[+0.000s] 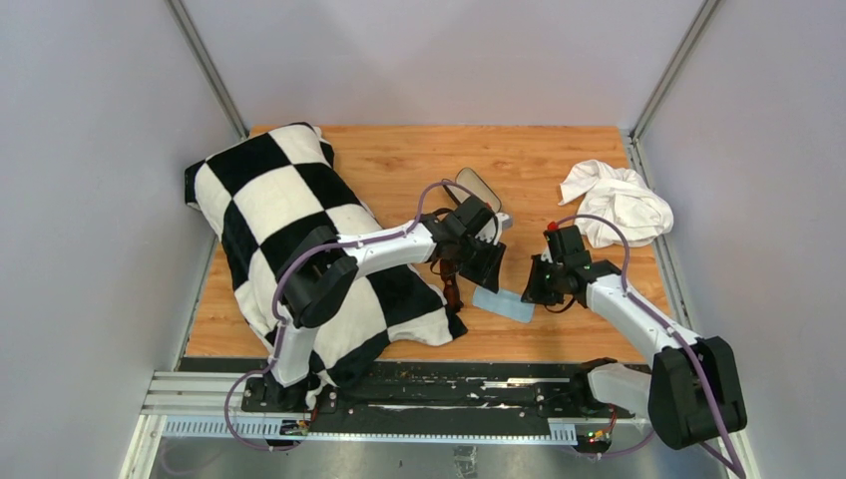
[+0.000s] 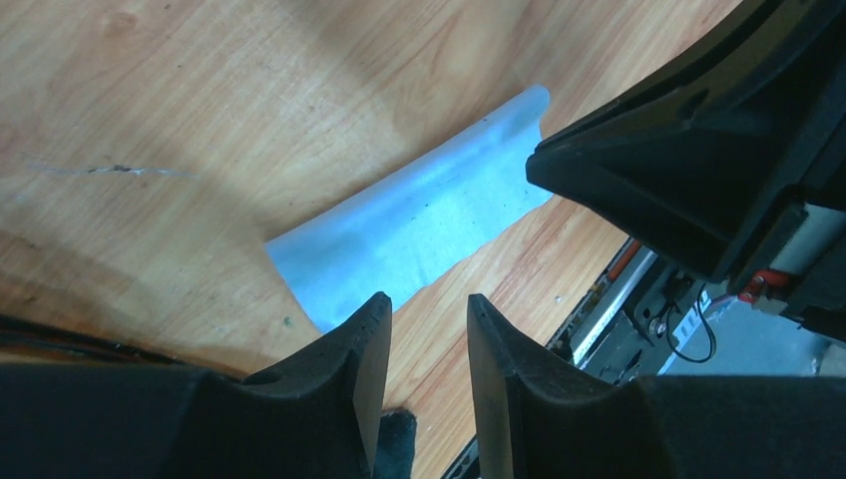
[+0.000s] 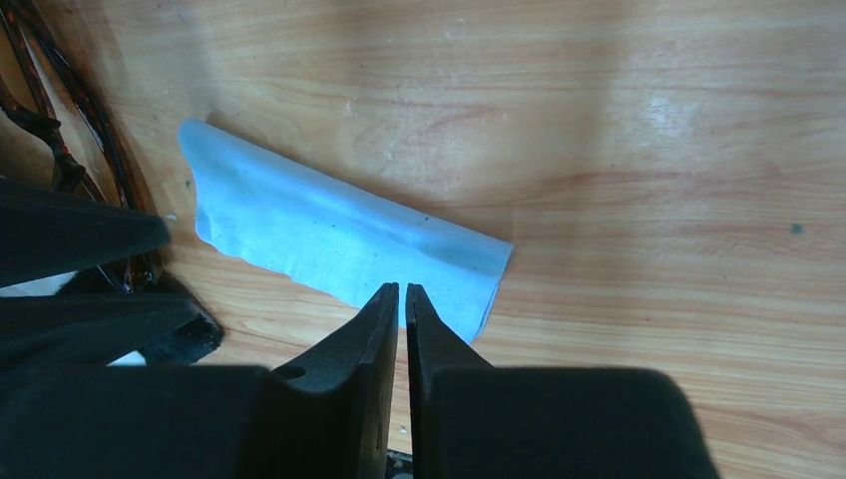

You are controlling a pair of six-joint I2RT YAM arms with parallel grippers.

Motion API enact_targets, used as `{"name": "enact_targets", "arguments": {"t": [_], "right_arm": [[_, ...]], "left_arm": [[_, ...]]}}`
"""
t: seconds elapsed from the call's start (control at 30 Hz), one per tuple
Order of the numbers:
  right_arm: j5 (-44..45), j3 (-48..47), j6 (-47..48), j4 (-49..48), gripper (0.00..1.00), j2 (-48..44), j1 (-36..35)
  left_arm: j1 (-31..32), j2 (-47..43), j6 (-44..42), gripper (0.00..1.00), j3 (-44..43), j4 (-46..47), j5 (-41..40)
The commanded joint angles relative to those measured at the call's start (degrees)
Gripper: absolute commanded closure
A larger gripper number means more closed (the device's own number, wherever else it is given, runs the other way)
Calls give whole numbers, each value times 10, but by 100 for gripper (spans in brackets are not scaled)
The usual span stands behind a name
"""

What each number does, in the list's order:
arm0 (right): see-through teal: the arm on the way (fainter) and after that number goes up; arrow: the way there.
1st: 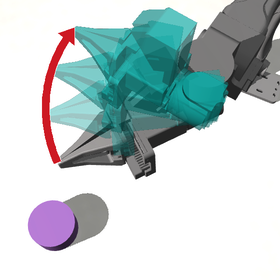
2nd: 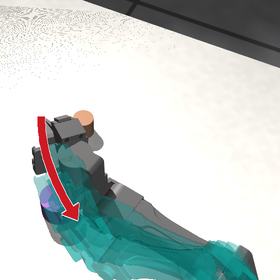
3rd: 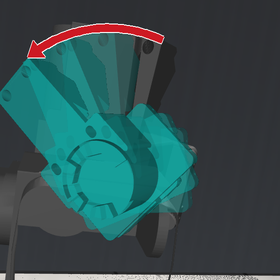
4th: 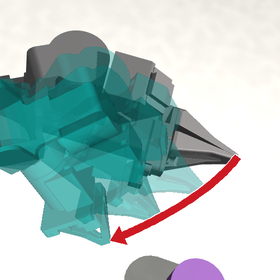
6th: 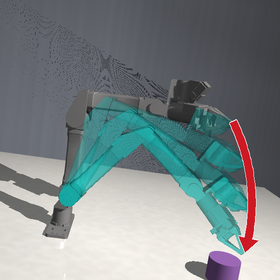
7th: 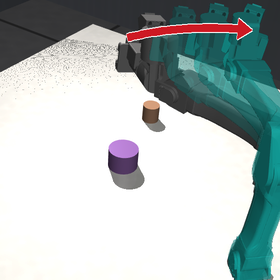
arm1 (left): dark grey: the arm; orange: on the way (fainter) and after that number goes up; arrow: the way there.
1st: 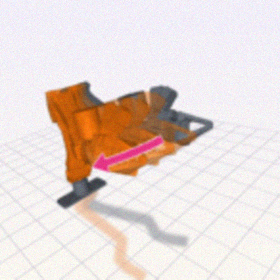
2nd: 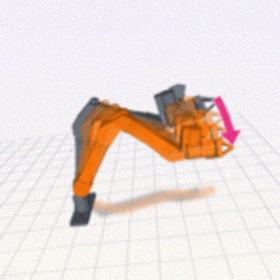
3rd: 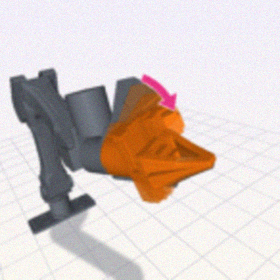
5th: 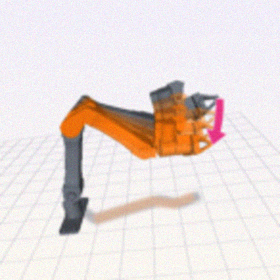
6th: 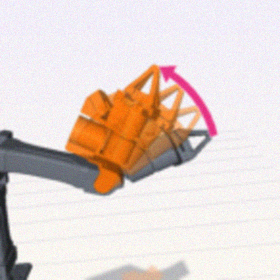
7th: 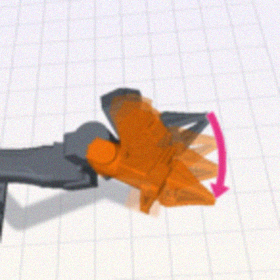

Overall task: Organize the sunglasses
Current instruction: Fold the glasses cleaning cloth at the center of the board.

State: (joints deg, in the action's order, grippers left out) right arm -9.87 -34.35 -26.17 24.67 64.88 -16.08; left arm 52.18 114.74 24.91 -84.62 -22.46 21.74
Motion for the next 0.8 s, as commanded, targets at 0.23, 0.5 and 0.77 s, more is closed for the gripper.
{"name": "enact_targets", "arguments": {"t": [0.23, 0.5, 0.77], "right_arm": [[-27, 21, -66, -74, 88, 46, -6], [22, 9, -42, -80, 89, 99, 12], [14, -3, -40, -60, 90, 73, 14]], "left_arm": [[2, 70, 18, 63, -19, 41, 39], [-10, 101, -7, 63, -44, 18, 13], [-13, 67, -19, 63, -39, -3, 4]]}}
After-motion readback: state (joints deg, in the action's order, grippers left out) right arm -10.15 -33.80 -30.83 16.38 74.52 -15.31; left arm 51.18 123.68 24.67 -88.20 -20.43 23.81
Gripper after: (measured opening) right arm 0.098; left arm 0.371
